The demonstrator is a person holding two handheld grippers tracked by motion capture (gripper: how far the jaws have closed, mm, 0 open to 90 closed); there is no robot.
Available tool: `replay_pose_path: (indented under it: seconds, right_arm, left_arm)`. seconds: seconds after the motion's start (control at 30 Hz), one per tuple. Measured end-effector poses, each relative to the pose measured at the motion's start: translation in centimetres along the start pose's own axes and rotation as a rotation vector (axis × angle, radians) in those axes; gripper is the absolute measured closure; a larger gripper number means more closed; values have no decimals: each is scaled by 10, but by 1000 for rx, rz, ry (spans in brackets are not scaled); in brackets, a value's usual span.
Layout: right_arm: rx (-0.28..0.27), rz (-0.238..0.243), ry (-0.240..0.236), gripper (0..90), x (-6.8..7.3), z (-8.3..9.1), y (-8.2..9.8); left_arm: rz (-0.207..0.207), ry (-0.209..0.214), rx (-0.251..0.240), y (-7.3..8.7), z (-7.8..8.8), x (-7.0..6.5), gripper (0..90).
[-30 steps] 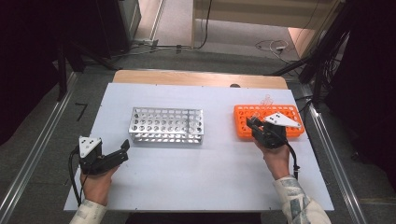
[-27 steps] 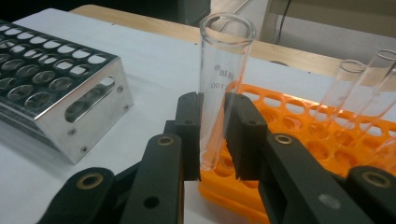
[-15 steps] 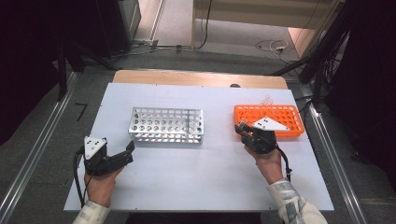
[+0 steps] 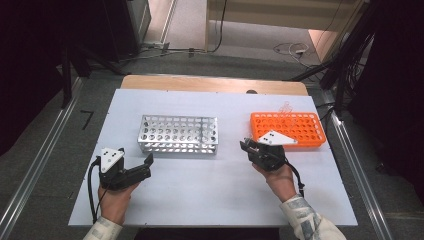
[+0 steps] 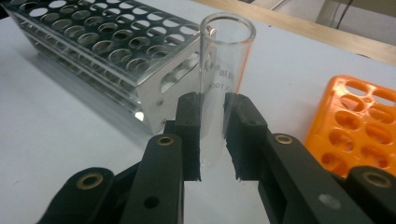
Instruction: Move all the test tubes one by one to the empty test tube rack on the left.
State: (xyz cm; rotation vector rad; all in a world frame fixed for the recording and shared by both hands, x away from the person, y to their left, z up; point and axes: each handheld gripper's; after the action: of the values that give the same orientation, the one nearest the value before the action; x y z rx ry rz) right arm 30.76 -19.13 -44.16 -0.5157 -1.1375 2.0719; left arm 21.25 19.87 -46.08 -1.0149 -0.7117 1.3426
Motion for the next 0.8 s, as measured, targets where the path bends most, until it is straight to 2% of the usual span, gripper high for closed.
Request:
replay_pose_path:
  seconds: [0.13,0.5,0.8]
  right_arm:
    - [16,17,-30,734,11,-5,1]
    - [40,53,-90,734,32,-14,2]
    - [56,92,-144,734,52,-27,0]
  left_arm:
    - [-11,28,0,0,-1,-9,58]
    - [-30,77,7,-3,-4,-23,69]
    - [-67,129,8,-5,-9,-39,85]
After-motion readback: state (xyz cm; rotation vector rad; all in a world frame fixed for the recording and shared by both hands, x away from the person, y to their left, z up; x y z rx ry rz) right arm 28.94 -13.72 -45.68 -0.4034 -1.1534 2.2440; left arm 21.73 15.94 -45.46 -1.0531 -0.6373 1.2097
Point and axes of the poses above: each handheld gripper's, and its own axes: z roughly backward along the jaws, y roughly out of its underside, x roughly to its left, and after that the axes turned 1 degree about -y, right-handed
